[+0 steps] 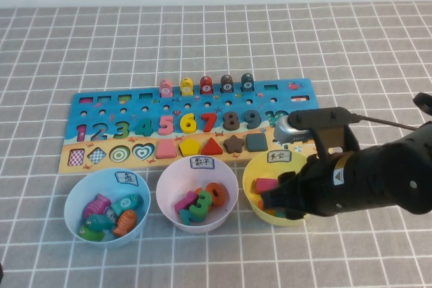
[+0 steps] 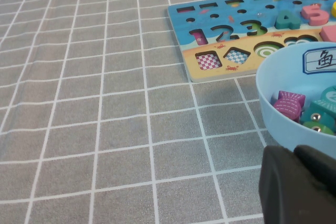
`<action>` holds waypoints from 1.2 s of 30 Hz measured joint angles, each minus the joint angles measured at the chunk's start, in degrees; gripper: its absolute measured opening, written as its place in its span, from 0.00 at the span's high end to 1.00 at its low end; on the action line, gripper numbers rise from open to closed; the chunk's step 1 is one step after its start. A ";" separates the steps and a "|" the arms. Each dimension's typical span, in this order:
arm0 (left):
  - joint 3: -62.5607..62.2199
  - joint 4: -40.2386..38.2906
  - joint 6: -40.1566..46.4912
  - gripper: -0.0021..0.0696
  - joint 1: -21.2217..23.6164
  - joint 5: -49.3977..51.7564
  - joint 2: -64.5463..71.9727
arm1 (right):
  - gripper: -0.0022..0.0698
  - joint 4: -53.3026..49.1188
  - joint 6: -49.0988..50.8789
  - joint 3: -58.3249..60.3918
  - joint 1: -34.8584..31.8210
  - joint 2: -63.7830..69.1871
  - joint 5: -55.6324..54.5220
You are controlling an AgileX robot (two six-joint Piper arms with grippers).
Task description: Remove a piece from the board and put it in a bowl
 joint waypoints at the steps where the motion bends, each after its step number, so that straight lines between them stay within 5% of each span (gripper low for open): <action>1: 0.00 0.00 0.00 0.97 0.00 0.00 0.00 | 0.55 -0.13 0.00 0.00 -0.09 0.03 -0.09; 36: 0.00 0.00 0.00 0.97 0.00 0.00 0.00 | 0.51 -1.15 0.00 -0.46 -0.58 4.18 -2.60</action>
